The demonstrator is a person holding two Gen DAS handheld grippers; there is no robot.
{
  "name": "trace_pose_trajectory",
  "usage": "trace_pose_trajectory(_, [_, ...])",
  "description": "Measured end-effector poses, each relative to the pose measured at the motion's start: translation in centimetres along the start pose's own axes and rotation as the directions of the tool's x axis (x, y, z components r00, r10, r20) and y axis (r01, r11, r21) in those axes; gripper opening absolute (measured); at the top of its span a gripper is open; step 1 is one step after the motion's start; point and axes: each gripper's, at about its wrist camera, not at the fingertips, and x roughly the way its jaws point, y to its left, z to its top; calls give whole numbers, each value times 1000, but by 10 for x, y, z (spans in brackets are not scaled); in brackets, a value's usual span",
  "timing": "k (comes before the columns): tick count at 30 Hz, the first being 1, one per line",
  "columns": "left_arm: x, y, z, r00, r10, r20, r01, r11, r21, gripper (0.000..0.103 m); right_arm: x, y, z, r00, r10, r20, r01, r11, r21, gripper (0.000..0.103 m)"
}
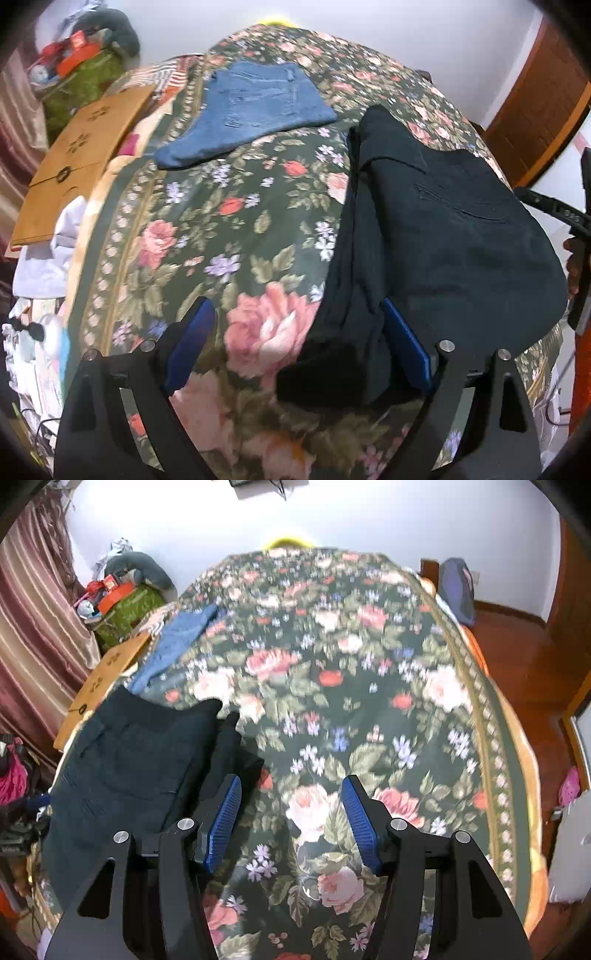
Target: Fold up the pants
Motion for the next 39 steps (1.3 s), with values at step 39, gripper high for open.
trace_pose_trajectory(39, [30, -55, 60, 996, -73, -43, 81, 971, 226, 86, -10, 92, -54, 995, 103, -16, -104, 989, -105, 52])
